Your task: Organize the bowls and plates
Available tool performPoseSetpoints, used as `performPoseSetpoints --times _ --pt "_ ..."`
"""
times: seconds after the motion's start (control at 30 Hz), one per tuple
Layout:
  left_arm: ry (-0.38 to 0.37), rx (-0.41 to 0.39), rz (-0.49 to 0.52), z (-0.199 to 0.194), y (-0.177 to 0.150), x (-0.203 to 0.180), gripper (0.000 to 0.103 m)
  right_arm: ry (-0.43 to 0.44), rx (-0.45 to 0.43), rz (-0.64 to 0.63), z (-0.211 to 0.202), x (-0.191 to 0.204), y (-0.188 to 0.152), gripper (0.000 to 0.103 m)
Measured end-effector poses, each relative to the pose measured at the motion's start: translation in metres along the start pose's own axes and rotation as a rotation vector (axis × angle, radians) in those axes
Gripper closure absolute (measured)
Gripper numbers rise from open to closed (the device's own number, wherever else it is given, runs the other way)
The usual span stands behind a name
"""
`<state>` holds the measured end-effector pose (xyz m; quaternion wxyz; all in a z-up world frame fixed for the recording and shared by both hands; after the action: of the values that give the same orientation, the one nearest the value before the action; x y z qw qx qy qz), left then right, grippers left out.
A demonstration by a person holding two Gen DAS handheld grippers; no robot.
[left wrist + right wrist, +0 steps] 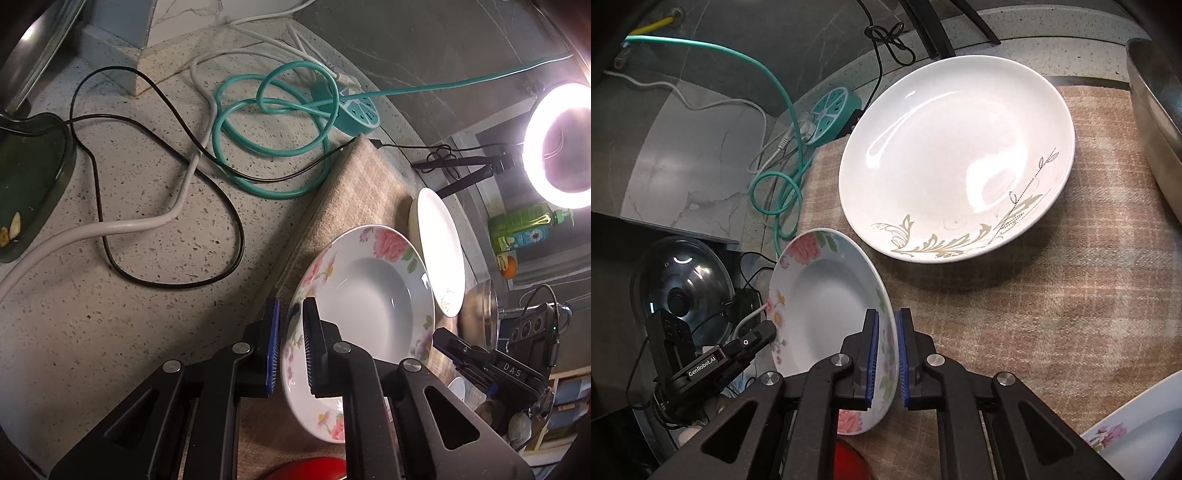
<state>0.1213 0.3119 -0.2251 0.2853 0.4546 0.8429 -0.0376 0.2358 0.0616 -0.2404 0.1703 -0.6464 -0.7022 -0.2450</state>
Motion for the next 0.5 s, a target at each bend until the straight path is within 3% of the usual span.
performPoseSetpoints --times 0.5 --pt "0.03 -0.017 0.017 0.0013 -0.0017 -0.0032 0.094 0.012 0.021 0.005 0.0085 -0.0013 0.0024 0.097"
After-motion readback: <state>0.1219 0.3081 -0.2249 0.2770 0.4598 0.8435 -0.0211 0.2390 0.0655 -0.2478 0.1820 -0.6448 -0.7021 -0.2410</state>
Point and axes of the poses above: each gripper's, at about its wrist camera, not at the fingertips, and z roughly the way its jaws point, x to its left, y to its top, the point moved 3 cm from there along z, roughly the way its jaws point
